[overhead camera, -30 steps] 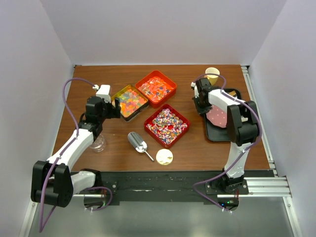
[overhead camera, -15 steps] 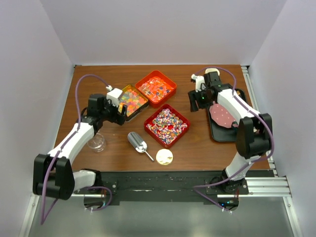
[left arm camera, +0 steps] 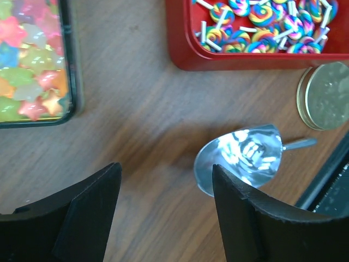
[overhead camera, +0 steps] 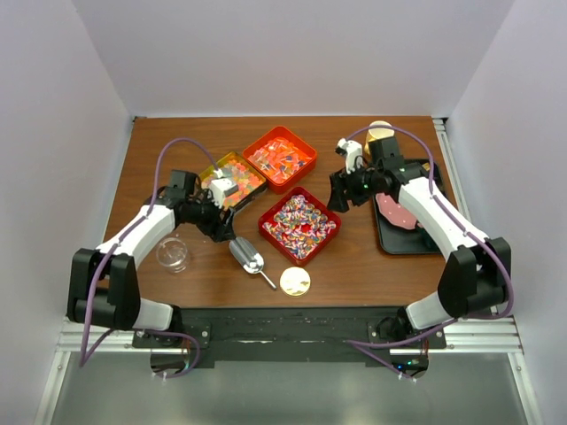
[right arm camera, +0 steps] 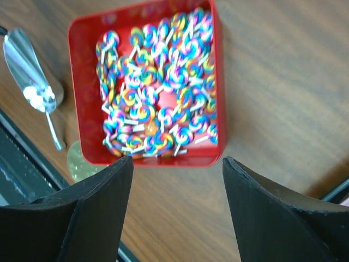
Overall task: Pack the candies
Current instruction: Move the distractor to the center of the board, then pick up the spatula from the center of the board.
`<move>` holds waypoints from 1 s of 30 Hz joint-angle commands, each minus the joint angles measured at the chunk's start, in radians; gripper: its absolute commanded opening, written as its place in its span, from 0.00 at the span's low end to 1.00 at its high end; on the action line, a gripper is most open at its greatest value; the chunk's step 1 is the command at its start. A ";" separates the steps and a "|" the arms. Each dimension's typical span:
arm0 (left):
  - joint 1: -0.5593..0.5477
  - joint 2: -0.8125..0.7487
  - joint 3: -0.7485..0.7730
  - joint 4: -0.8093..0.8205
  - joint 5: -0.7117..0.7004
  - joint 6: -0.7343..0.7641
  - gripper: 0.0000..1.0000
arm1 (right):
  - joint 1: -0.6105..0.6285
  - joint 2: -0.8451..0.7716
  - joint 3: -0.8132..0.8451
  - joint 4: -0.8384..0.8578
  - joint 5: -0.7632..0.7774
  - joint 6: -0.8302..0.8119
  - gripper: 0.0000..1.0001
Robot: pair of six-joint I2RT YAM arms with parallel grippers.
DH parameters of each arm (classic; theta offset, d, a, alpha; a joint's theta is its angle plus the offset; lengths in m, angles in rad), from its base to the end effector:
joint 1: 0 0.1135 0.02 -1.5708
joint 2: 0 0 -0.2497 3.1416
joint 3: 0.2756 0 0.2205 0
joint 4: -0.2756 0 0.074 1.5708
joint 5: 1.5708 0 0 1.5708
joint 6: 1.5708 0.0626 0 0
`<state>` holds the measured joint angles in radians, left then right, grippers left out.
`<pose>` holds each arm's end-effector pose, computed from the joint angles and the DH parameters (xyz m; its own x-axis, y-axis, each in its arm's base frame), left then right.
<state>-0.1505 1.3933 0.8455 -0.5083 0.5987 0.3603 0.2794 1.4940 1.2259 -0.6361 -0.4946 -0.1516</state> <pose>0.2421 -0.0724 0.1906 -0.6650 0.3954 -0.6336 0.6760 0.6793 -0.2855 0.2813 0.1116 0.2627 -0.6675 -0.3298 -0.6676 -0.6329 0.7236 0.2754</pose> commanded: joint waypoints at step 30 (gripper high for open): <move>-0.029 0.193 0.299 -0.410 0.217 0.213 0.00 | 0.007 -0.100 -0.003 -0.012 -0.105 -0.128 0.70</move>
<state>-0.2024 1.6577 1.0317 -0.8021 0.7940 0.4580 0.2802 1.4460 1.1461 -0.6685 -0.5491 -0.2073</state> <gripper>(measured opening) 0.039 0.689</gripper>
